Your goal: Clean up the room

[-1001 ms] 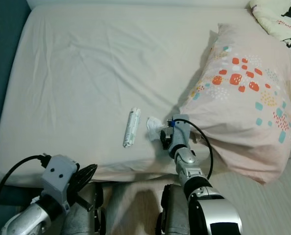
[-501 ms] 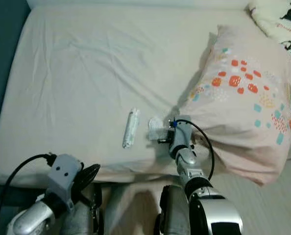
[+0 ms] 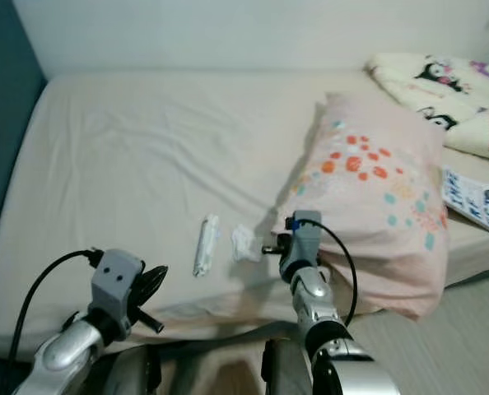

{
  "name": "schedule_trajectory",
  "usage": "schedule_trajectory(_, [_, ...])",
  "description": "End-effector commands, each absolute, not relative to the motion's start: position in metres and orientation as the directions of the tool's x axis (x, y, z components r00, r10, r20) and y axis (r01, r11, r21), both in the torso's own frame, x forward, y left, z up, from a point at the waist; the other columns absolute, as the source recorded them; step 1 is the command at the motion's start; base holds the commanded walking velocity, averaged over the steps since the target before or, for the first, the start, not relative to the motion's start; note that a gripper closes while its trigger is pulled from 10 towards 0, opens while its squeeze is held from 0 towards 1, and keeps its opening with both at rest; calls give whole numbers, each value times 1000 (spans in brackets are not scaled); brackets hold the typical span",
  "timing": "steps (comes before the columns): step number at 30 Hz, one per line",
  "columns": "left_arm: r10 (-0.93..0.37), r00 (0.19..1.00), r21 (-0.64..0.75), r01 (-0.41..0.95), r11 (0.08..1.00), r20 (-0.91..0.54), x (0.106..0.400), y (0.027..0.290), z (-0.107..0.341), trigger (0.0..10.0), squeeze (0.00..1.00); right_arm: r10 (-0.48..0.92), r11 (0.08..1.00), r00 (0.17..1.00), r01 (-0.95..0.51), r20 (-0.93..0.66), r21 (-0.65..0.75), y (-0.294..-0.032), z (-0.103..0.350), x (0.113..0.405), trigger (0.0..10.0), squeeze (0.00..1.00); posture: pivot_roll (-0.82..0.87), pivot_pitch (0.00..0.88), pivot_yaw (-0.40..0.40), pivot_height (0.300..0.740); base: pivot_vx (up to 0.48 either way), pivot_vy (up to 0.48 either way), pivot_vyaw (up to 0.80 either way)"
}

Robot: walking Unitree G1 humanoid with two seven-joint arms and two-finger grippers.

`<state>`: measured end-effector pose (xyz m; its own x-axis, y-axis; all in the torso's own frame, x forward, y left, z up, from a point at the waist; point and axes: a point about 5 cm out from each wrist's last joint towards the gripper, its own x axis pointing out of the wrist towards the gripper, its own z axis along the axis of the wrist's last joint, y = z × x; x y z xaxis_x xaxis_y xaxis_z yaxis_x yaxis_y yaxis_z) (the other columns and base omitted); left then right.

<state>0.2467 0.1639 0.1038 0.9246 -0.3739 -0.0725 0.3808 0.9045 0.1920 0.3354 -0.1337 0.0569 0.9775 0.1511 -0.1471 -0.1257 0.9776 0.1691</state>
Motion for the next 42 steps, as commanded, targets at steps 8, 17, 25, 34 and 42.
schedule_trajectory(8, [-400,913,183,408,894,-82,255,157,92,10000,0,224,970,968,-211,-111,120,-130,46,306,0,0,-9,10,-72,597,0,0,0])
schedule_trajectory(17, [-412,909,190,416,889,-66,255,152,90,10000,0,208,975,969,-194,-132,112,-131,38,296,0,0,-1,23,-79,597,0,0,0])
schedule_trajectory(25, [-383,923,197,384,902,-47,252,153,91,10000,0,173,982,974,-158,-149,106,-132,46,313,10000,1000,9,83,-117,597,0,0,0])
schedule_trajectory(34, [-363,931,228,360,905,-28,232,154,103,10000,0,214,974,959,-195,-185,115,-128,66,344,10000,1000,109,244,-193,597,0,0,0])
schedule_trajectory(42, [-349,937,281,344,896,-34,210,165,117,10000,0,276,961,931,-263,-238,84,-116,72,354,10000,1000,189,310,-209,597,0,0,0])
